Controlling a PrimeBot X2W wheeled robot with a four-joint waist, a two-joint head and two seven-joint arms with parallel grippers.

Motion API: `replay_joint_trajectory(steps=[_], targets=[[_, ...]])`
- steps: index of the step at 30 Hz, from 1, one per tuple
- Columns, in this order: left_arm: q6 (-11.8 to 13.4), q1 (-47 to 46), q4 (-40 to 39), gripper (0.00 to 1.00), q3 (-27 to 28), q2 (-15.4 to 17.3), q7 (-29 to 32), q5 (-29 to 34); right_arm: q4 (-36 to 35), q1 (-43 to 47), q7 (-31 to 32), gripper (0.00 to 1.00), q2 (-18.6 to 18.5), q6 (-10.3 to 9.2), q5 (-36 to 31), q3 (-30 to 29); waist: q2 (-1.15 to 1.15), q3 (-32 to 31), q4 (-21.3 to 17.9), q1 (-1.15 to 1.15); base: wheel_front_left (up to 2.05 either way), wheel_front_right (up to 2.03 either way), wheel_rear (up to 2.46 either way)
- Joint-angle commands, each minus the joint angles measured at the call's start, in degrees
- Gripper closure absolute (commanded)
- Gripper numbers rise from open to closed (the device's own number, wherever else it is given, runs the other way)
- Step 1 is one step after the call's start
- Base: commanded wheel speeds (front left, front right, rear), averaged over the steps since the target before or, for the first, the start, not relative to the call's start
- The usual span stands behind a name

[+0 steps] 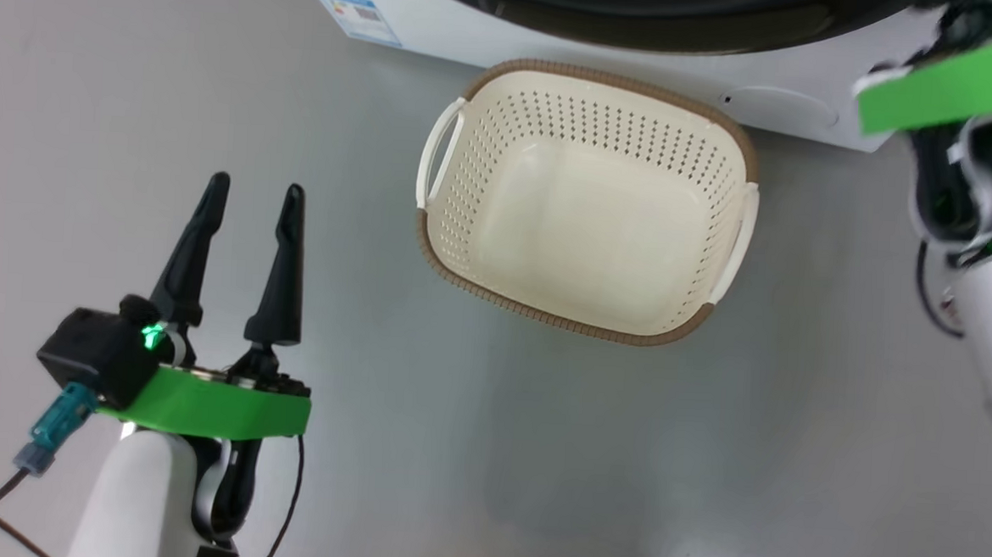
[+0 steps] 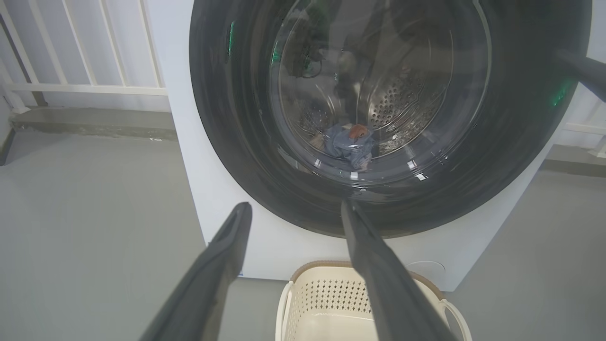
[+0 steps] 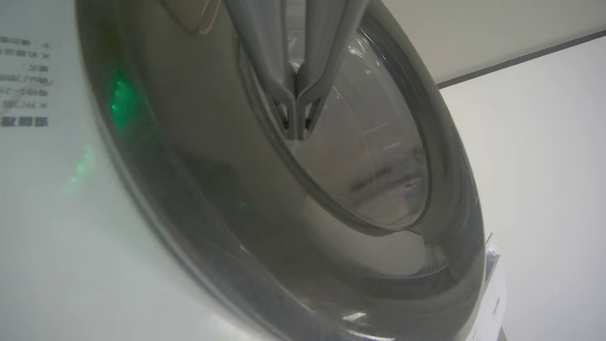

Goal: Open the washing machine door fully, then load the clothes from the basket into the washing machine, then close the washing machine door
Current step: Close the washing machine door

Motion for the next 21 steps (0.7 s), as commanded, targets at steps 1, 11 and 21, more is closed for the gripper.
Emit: replay_joint_trajectory(steps=[1, 11, 21], targets=[[0.0, 1.2, -0.5, 0.0, 2.5, 2.4, -0.3, 0.4, -1.5, 3.0, 0.0, 1.0, 1.3, -0.01, 0.2, 1.9, 0.0, -2.1, -1.4, 0.0, 0.0, 0.0, 0.0], [0.0, 3.5, 1.3, 0.0, 3.9, 4.1, -0.3, 0.2, -2.9, 10.0, 0.0, 0.08, 2.0, -0.01, -0.2, 5.3, 0.0, -7.3, -4.7, 0.0, 0.0, 0.0, 0.0], [0.0, 7.2, 3.1, 0.0, 5.5, 6.9, -0.3, 0.1, -3.5, 18.5, 0.0, 0.0, 3.4, -0.01, 0.4, 4.5, 0.0, -13.6, -9.9, 0.0, 0.0, 0.0, 0.0]])
